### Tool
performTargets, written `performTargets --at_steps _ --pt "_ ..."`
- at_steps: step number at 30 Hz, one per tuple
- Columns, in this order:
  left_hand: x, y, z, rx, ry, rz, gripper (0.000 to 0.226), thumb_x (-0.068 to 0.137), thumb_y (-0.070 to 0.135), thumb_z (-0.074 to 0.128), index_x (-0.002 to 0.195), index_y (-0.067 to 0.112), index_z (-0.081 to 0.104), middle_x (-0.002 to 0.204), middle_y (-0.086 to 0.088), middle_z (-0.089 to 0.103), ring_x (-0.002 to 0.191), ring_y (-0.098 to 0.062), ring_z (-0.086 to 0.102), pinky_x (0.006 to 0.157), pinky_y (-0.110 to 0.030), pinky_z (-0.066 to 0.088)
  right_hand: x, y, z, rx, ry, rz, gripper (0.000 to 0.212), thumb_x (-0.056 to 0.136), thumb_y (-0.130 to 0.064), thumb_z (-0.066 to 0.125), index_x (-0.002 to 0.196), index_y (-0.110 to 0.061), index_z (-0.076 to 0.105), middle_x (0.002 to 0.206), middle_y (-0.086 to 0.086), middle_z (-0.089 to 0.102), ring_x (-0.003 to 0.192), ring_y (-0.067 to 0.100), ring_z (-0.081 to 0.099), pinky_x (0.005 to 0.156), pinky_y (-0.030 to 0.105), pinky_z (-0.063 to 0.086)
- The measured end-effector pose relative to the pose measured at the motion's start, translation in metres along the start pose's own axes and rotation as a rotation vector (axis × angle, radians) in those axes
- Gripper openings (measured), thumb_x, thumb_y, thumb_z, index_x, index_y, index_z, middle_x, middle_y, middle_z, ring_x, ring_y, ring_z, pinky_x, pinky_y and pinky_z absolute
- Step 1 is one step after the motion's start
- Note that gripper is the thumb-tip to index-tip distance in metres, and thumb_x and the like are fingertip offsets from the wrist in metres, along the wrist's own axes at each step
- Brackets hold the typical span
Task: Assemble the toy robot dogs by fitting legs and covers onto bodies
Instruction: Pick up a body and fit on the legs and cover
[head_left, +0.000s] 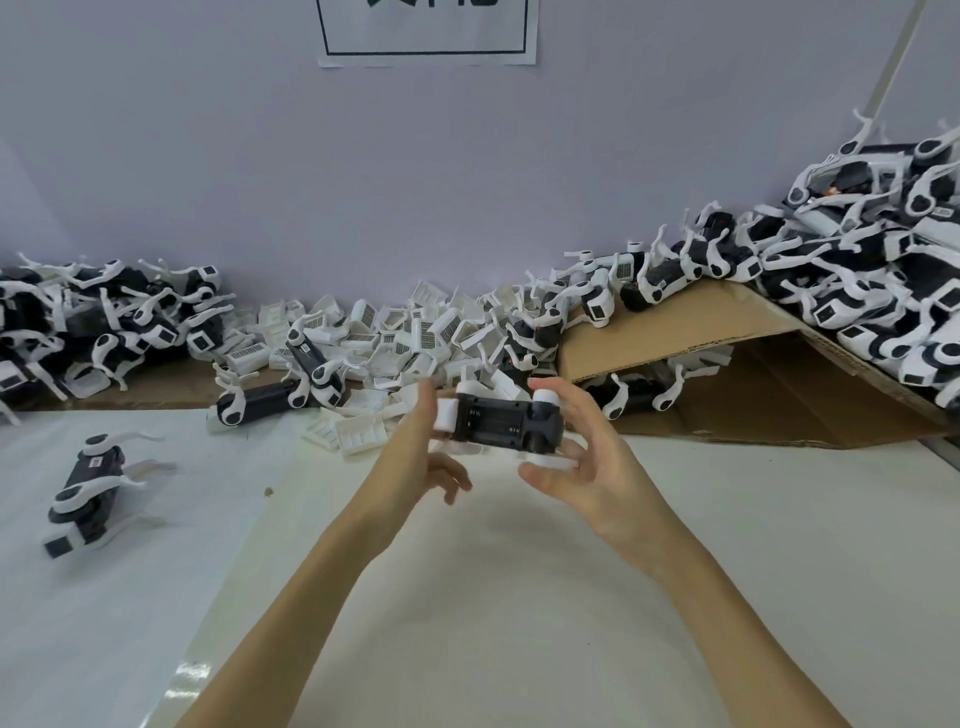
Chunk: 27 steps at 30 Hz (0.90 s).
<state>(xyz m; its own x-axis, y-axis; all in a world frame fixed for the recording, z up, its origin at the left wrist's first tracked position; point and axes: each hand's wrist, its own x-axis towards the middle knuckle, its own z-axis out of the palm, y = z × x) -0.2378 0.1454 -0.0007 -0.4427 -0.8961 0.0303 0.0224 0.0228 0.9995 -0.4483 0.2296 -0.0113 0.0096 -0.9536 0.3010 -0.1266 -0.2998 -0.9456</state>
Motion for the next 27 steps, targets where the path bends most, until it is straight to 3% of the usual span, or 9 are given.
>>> performTargets --at_steps 4,6,8,10,12,14,18,23,27 --pt "0.004 -0.005 -0.004 -0.245 0.016 -0.035 0.05 0.099 0.054 0.068 0.123 0.011 0.079 0.122 -0.018 0.076 0.103 -0.032 0.075 0.087 -0.037 0.063 -0.001 0.002 0.002 -0.253 -0.012 -0.073 0.08 0.093 -0.016 0.079 0.153 -0.053 0.041 0.162 -0.031 0.027 0.153 -0.003 0.025 0.115 0.016 0.039" --pt "0.006 -0.008 -0.002 -0.354 0.049 -0.04 0.039 0.099 0.031 0.072 0.124 0.001 0.074 0.13 -0.022 0.072 0.116 -0.037 0.071 0.097 -0.043 0.062 -0.001 0.002 0.007 -0.166 0.023 -0.024 0.094 0.09 -0.025 0.083 0.158 -0.055 0.026 0.16 -0.038 0.03 0.149 -0.011 0.029 0.11 0.014 0.043" --pt "0.008 -0.007 0.001 -0.407 0.092 0.003 0.035 0.088 0.02 0.075 0.118 0.003 0.071 0.124 -0.017 0.07 0.111 -0.034 0.07 0.103 -0.046 0.057 -0.001 0.0 0.011 -0.001 0.086 0.143 0.112 0.077 -0.049 0.09 0.161 -0.054 0.016 0.162 -0.022 0.039 0.141 -0.012 0.043 0.113 0.022 0.044" --pt "0.006 -0.003 0.004 -0.406 0.133 0.064 0.037 0.08 0.016 0.076 0.117 0.011 0.068 0.119 -0.009 0.067 0.107 -0.023 0.067 0.1 -0.042 0.051 -0.001 -0.003 0.013 0.231 0.107 0.3 0.107 0.077 -0.056 0.088 0.162 -0.031 0.029 0.15 0.005 0.06 0.131 0.014 0.063 0.114 0.037 0.047" --pt "0.003 -0.001 0.006 -0.377 0.119 0.126 0.044 0.08 0.014 0.075 0.123 0.016 0.065 0.124 -0.006 0.067 0.108 -0.016 0.067 0.097 -0.034 0.051 0.0 -0.005 0.012 0.42 0.062 0.322 0.072 0.091 -0.041 0.079 0.146 -0.003 0.052 0.135 0.016 0.069 0.122 0.032 0.069 0.106 0.034 0.054" --pt "0.001 0.0 0.006 -0.364 0.086 0.146 0.05 0.084 0.018 0.076 0.132 0.018 0.062 0.129 -0.011 0.065 0.113 -0.018 0.068 0.104 -0.034 0.051 0.001 -0.008 0.014 0.496 0.053 0.273 0.048 0.1 -0.029 0.068 0.133 0.005 0.062 0.133 0.017 0.07 0.123 0.036 0.068 0.1 0.031 0.057" --pt "-0.002 0.001 0.008 -0.326 0.034 0.132 0.054 0.093 0.032 0.073 0.141 0.009 0.061 0.133 -0.038 0.06 0.123 -0.035 0.07 0.119 -0.049 0.045 0.001 -0.016 0.017 0.452 0.145 0.22 0.045 0.096 -0.032 0.066 0.129 -0.002 0.066 0.125 0.015 0.074 0.119 0.033 0.07 0.094 0.033 0.06" --pt "-0.004 0.002 0.005 -0.318 0.011 0.206 0.053 0.087 0.033 0.08 0.131 0.005 0.069 0.129 -0.022 0.073 0.125 -0.035 0.068 0.109 -0.038 0.053 -0.001 -0.015 0.018 0.588 0.111 0.287 0.053 0.095 -0.031 0.072 0.141 -0.012 0.056 0.136 0.021 0.066 0.115 0.046 0.07 0.087 0.04 0.062" --pt "-0.007 0.006 -0.003 -0.183 -0.048 0.268 0.055 0.09 0.029 0.082 0.142 0.021 0.066 0.137 -0.017 0.069 0.128 -0.04 0.064 0.108 -0.035 0.052 -0.002 -0.017 0.014 0.549 -0.121 0.478 0.07 0.095 -0.066 0.057 0.149 -0.024 0.048 0.131 0.026 0.068 0.108 0.047 0.072 0.064 0.033 0.063"
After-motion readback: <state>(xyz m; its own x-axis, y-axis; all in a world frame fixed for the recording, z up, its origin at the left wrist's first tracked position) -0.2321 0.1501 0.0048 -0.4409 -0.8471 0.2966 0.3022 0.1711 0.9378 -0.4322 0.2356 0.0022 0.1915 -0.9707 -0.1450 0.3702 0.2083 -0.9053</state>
